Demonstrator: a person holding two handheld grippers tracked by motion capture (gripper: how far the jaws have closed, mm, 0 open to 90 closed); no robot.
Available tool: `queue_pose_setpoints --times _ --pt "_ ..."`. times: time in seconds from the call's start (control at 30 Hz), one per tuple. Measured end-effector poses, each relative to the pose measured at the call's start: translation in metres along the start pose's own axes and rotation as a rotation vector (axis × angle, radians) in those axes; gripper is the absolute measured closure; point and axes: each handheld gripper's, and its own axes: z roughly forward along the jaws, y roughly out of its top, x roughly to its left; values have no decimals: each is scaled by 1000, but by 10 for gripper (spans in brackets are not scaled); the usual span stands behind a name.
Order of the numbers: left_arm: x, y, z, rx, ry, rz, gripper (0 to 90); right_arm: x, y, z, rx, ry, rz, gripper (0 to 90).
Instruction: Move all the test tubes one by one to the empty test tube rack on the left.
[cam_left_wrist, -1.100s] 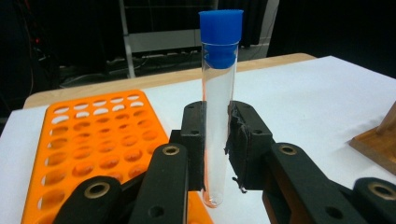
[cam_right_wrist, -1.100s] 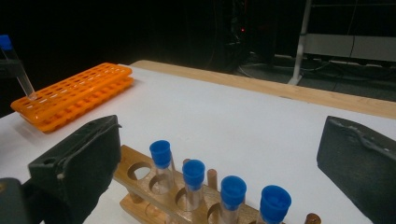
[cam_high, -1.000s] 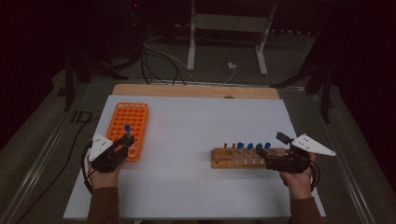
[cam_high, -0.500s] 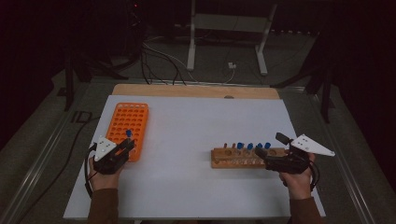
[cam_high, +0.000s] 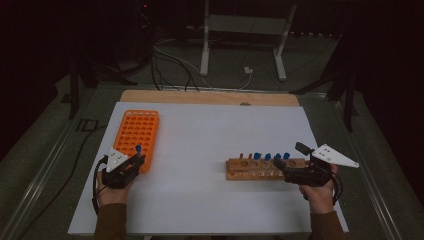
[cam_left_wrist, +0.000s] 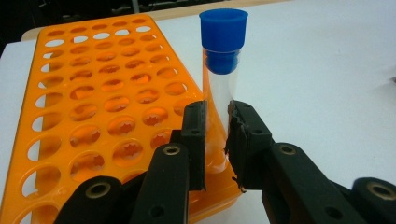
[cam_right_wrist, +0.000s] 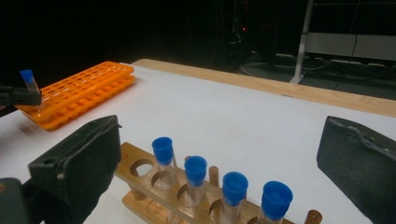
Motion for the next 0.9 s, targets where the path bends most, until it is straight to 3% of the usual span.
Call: queue_pose_setpoints --times 0.27,0.37,0.7,0.9 --pt "-1 -2 0 22 4 10 778 0 0 0 4 0 -1 1" --pt "-3 -4 3 61 13 34 778 0 -1 1 5 1 -1 1" --pt "-3 -4 3 61 14 21 769 -1 -1 0 7 2 -3 1" --pt "-6 -3 6 53 9 27 650 -1 -1 2 13 0 -10 1"
